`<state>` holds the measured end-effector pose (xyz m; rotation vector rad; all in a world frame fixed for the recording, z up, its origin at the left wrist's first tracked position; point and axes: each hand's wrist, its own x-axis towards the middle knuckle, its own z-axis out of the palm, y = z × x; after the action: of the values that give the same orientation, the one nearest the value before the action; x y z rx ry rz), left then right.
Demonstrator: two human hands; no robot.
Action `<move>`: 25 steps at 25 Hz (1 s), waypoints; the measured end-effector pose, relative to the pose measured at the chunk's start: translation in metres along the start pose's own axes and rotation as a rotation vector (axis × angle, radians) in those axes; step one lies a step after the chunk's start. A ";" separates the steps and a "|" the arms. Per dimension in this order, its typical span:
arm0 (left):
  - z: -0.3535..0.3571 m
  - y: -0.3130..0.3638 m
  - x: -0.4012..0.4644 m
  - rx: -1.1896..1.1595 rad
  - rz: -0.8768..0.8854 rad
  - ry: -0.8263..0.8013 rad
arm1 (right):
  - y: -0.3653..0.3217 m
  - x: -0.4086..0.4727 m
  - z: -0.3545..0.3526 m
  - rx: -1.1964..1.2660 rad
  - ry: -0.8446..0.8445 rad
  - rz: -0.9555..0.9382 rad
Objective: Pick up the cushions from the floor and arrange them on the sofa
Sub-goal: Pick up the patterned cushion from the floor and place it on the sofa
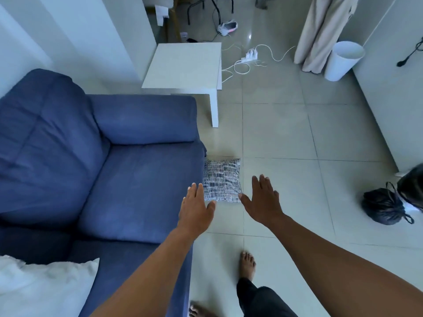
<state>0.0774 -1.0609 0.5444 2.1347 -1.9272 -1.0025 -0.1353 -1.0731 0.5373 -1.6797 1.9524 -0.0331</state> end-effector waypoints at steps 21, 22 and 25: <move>-0.015 0.030 0.252 0.051 -0.033 -0.123 | -0.009 0.232 -0.026 0.047 -0.105 0.043; -0.012 0.029 0.260 0.063 -0.034 -0.133 | -0.012 0.241 -0.023 0.055 -0.102 0.043; 0.004 0.024 0.288 0.073 -0.063 -0.189 | -0.016 0.273 -0.003 0.071 -0.134 0.048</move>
<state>0.0506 -1.3280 0.4378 2.2258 -2.0189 -1.2044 -0.1380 -1.3280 0.4388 -1.5487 1.8688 0.0272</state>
